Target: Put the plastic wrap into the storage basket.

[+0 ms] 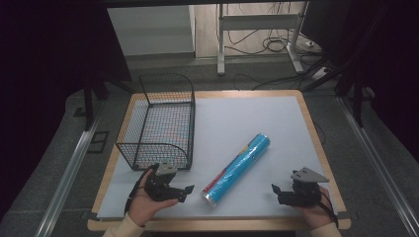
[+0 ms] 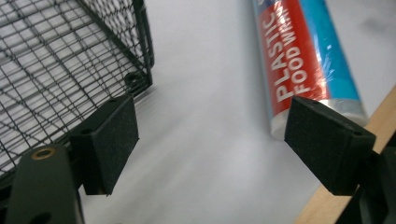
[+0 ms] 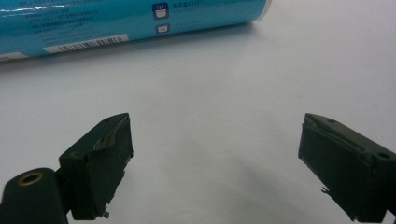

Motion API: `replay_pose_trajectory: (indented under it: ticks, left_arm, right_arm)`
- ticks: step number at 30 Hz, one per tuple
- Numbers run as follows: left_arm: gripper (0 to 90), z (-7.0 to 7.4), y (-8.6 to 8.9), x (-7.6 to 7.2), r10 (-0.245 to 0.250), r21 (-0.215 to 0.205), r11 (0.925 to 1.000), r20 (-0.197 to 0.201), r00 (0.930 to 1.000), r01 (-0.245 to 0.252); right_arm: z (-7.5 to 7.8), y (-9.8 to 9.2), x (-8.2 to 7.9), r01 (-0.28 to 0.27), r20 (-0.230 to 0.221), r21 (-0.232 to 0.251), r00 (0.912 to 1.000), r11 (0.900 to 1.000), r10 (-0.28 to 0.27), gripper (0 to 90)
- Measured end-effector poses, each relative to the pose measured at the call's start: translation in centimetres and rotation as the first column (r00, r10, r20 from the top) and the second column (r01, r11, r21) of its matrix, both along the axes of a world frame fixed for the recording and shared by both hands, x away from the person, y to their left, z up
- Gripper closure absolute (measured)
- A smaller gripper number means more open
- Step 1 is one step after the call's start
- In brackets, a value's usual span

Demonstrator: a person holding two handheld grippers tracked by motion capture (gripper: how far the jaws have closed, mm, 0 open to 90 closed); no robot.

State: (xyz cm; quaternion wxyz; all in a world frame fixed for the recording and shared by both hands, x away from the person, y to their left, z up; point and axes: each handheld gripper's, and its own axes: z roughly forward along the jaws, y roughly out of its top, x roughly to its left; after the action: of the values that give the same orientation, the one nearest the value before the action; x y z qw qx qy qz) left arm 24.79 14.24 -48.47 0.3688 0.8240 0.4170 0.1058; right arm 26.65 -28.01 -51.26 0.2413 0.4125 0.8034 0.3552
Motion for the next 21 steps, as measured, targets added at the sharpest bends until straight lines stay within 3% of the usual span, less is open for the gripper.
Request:
replay_pose_trajectory:
  ticks: [3,21]
  left_arm:
    - [17.4,0.7,-0.2,0.0,-0.011,0.002,0.9999,0.010,0.9999,0.011]
    - [17.5,2.0,-2.8,0.7,-0.066,0.021,0.9976,0.015,0.9977,0.066]
  right_arm:
    - [0.0,0.0,0.0,-0.001,0.001,-0.001,1.0000,1.000,0.001,10.2]
    - [0.0,-0.1,0.0,0.005,0.001,-0.005,1.0000,1.000,-0.005,10.2]
